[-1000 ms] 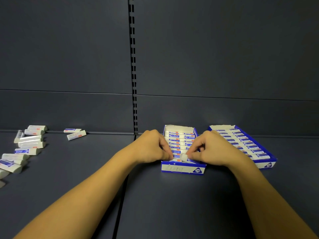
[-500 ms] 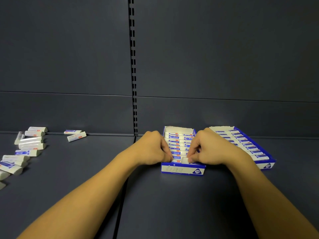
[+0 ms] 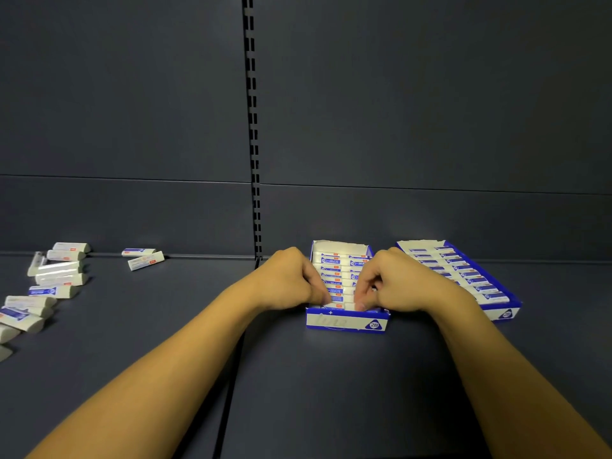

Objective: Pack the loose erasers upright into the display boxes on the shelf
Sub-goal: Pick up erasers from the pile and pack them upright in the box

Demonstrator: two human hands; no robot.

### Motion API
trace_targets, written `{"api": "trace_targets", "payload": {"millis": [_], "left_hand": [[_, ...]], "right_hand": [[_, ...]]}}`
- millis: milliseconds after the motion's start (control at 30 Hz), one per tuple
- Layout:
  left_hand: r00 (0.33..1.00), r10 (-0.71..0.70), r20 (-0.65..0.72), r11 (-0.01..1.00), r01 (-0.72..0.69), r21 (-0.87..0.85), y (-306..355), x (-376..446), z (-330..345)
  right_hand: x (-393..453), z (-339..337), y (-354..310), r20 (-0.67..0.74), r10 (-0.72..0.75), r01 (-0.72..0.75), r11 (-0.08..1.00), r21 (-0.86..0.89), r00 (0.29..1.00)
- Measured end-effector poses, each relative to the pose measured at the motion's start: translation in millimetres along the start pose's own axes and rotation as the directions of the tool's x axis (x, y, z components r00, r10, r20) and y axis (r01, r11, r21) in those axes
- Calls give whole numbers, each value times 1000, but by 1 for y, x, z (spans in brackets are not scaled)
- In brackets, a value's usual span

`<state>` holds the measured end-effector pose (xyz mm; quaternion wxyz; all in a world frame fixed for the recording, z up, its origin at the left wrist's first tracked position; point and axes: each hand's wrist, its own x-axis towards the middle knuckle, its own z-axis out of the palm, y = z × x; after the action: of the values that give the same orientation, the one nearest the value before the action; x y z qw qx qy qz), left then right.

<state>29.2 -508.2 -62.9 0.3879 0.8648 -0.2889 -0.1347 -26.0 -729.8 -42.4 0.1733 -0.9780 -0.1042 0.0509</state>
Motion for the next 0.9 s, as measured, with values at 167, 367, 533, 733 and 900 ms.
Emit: {"api": "trace_targets", "payload": {"millis": [167, 367, 533, 733, 900], "left_hand": [[992, 28, -120, 995, -39, -88, 5, -4, -12], [956, 46, -291, 965, 33, 262, 13, -11, -36], [906, 20, -422, 851, 206, 483, -2, -21, -50], [821, -139, -553, 710, 472, 523, -22, -58, -62], [749, -130, -649, 640, 564, 522, -15, -99, -74]], "right_hand": [[-10, -15, -1, -223, -2, 39, 986, 162, 975], [0, -43, -5, -327, -15, 76, 982, 174, 945], [29, -33, -28, -276, -65, 91, 993, 81, 959], [47, -5, -64, -177, -126, 112, 990, -86, 976], [49, 6, -107, -163, -163, 133, 974, -181, 973]]}}
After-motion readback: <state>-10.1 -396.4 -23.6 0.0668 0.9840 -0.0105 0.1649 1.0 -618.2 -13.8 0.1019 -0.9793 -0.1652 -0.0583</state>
